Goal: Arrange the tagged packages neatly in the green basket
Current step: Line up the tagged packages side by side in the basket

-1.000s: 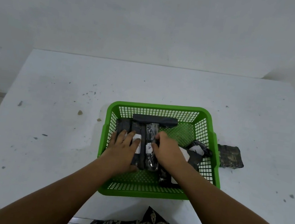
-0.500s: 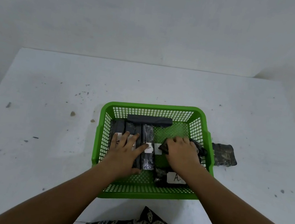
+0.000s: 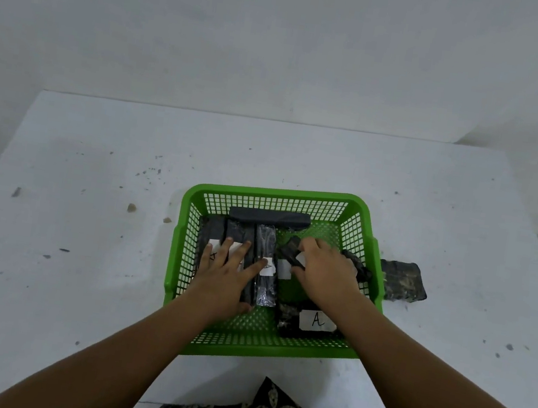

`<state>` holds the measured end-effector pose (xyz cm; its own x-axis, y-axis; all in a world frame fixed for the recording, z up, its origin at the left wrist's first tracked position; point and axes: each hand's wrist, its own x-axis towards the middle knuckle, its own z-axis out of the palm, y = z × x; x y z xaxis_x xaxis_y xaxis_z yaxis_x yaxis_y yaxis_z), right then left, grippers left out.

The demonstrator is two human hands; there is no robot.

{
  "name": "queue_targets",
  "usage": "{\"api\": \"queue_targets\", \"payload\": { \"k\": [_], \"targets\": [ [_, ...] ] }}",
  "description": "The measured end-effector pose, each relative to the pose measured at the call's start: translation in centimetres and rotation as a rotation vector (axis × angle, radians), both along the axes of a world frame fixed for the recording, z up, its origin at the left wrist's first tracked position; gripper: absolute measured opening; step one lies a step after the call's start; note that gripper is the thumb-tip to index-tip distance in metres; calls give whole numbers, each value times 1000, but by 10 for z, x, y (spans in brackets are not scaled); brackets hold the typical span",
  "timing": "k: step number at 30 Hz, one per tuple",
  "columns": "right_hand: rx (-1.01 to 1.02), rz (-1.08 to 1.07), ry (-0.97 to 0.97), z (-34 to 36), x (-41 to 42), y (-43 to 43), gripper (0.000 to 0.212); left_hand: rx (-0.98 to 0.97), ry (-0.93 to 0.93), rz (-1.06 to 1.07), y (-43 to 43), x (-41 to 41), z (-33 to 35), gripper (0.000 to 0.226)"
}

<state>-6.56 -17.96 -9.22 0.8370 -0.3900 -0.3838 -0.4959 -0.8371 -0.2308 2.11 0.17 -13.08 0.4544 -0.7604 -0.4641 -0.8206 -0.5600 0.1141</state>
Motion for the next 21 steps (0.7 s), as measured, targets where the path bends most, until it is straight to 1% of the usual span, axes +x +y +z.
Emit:
{"api": "queue_targets", "payload": {
  "k": [2,4,6,8,14,17,21],
  "targets": [
    [6,1,-4,0,6,-3,40,-18,60,17,0,1,2,88],
    [-18,42,60,-1,10,-6,43,-115,109,84,-2,6,7,76],
    [-49,94,125,-4,11,-6,45,-238,87,169,-6,15,11,59],
    [-54,110,138,-8,10,-5,46,-287,33,211,-13,29,12,51],
    [-24,31,23,-8,15,-10,40,-226,-87,142,-40,64,9,55],
    [-35,66,54,-11,13,-10,39,-216,-126,135,-48,68,6,52],
    [-80,108,78,-15,9,-10,39,-241,-152,142,-55,71,3,41]
  ]
}}
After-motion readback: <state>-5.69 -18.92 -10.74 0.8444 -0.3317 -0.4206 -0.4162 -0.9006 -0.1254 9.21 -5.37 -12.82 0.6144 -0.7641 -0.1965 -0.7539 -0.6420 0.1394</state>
